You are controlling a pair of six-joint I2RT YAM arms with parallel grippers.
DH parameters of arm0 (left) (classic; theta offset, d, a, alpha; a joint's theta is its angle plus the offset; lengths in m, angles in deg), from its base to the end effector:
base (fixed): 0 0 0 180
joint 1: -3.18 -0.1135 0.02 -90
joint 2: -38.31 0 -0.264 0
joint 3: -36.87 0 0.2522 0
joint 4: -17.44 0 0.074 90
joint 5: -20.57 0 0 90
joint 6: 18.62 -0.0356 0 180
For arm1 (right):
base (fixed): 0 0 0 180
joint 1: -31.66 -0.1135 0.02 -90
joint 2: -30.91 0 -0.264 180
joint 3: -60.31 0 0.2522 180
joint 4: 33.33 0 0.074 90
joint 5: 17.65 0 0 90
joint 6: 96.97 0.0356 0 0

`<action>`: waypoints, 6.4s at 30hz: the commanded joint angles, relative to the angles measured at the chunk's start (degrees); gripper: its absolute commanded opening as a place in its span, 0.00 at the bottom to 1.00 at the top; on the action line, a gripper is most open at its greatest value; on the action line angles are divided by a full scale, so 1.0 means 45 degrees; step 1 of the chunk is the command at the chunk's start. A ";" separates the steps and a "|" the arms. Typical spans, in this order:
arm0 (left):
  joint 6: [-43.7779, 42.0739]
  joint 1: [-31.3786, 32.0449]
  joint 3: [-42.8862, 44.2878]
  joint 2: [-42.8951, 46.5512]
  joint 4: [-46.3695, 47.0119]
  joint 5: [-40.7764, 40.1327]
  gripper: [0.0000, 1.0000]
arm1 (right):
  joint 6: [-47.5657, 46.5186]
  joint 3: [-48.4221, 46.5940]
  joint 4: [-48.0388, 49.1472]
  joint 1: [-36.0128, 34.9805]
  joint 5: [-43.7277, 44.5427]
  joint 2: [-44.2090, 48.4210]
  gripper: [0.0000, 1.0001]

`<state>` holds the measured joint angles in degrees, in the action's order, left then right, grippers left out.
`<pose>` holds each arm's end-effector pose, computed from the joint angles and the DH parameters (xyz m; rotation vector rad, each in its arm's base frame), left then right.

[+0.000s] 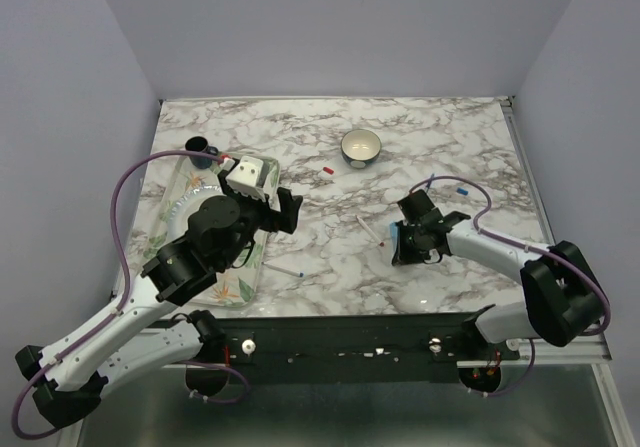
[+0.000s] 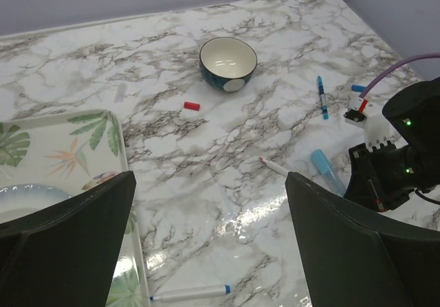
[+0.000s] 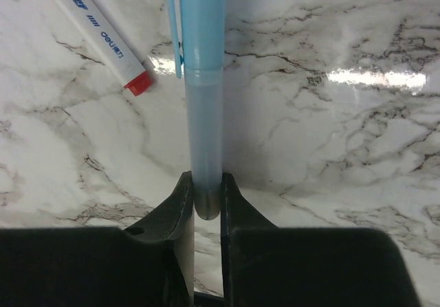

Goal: Insert the pens into the pen caps

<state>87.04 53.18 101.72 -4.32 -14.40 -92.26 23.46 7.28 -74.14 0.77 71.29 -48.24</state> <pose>0.1163 -0.1172 0.3698 0.2283 1.7363 -0.4978 0.2054 0.1236 0.1609 -0.0165 2.7878 0.3123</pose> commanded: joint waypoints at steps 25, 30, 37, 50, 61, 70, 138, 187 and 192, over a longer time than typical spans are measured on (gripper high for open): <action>0.0055 -0.0036 -0.0220 0.0743 0.0523 -0.1098 0.99 | -0.0084 -0.1919 -0.1219 0.0166 0.0298 0.1380 0.36; 0.0055 -0.0036 -0.0260 0.0938 0.0581 -0.1138 0.99 | -0.0861 -0.1958 0.0518 0.0127 -0.1228 0.1068 0.37; 0.0035 -0.0036 -0.0552 0.1406 0.0972 -0.1021 0.99 | -0.2192 -0.3010 0.1402 -0.0495 -0.0920 -0.0862 0.37; 0.0016 -0.0056 -0.0670 0.1798 0.0992 -0.1099 0.99 | -0.3560 -0.5785 0.0425 -0.1220 0.1075 -0.4655 0.37; -0.0062 -0.0075 -0.0846 0.1896 0.1285 -0.1020 0.99 | -0.3541 -0.5747 0.0113 -0.1533 0.2089 -0.5827 0.31; 0.1966 -0.0075 -0.0435 0.1778 0.0095 -0.0085 0.94 | -0.2975 -0.5610 0.0483 -0.1650 0.2501 -0.6180 0.03; 0.6657 -0.0251 -0.0592 -0.3964 0.7144 1.2456 0.00 | 0.5229 0.1402 1.0679 -0.2959 -0.3396 0.7629 0.29; 0.5445 -0.5718 0.9072 -1.5893 0.2769 0.7474 0.55 | 0.2728 0.1031 0.2436 -0.3135 0.0666 1.4563 0.01; 0.5310 -0.5896 0.9408 -1.7536 0.3491 0.7242 0.52 | 0.2748 0.0816 0.2339 -0.3154 0.0294 1.4348 0.01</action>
<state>112.92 27.47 142.83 -79.03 -2.45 -61.55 36.86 13.27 -61.99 -13.27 74.18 17.11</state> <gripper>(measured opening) 0.522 0.208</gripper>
